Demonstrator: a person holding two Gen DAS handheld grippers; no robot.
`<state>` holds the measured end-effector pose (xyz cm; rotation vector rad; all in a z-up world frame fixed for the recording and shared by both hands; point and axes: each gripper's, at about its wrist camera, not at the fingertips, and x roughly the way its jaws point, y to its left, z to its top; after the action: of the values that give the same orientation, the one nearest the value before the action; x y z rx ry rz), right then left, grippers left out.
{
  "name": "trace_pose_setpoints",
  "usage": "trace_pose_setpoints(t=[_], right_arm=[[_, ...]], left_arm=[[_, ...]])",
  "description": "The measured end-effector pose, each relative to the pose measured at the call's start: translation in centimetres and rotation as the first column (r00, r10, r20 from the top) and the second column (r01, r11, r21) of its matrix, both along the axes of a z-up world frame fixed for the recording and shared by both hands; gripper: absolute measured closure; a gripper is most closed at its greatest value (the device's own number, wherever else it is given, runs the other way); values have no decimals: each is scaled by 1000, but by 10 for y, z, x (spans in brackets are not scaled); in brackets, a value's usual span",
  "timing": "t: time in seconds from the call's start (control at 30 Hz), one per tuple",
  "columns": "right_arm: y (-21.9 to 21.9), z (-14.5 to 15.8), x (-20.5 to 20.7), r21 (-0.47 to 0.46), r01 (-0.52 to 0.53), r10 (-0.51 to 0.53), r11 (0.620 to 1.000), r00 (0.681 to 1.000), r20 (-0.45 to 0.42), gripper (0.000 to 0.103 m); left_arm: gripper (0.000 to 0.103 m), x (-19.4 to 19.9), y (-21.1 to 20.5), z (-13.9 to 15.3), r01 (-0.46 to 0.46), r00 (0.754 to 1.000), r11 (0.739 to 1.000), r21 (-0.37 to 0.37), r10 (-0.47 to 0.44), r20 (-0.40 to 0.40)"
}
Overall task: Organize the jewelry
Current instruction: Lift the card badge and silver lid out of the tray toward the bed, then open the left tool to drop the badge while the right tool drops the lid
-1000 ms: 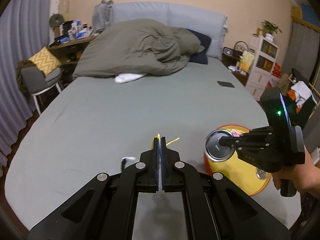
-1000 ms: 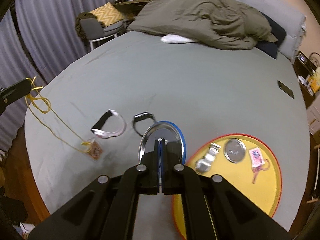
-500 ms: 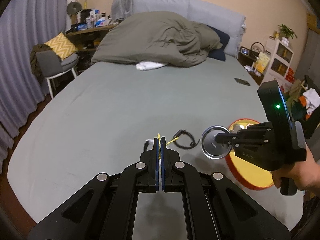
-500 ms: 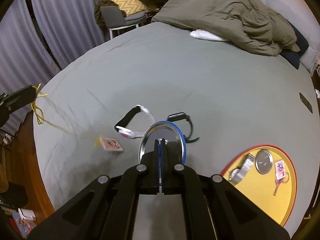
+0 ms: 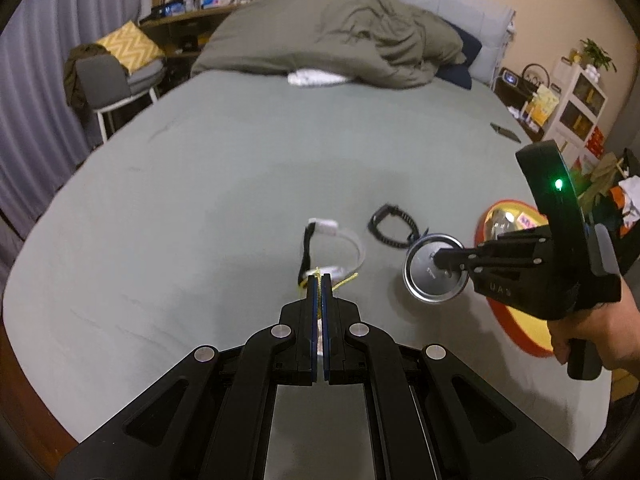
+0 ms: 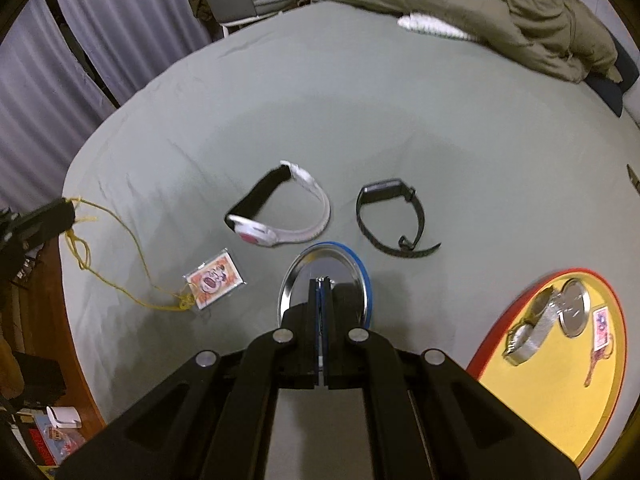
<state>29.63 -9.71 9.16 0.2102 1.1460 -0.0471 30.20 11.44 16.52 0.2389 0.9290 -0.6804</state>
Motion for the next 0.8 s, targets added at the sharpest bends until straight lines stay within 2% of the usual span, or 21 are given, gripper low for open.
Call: trace_pose_setpoints(t=[0.47,0.63,0.8], right_arm=[[-6,-64,19,30,-3,7,1000,992,-123,101],[-4,-79,19,34,-14,19,999,988,-155,101],[-3,-81,19,34,-26,31,999,988,-154,101]], left_arm=[[102,20,-15,-87,14,989,996,83,-1,-151],[102,22,-18,-116,20,980,993,113,3,-199],[102,20,-22,-137,34,972,989,146,1,-234]])
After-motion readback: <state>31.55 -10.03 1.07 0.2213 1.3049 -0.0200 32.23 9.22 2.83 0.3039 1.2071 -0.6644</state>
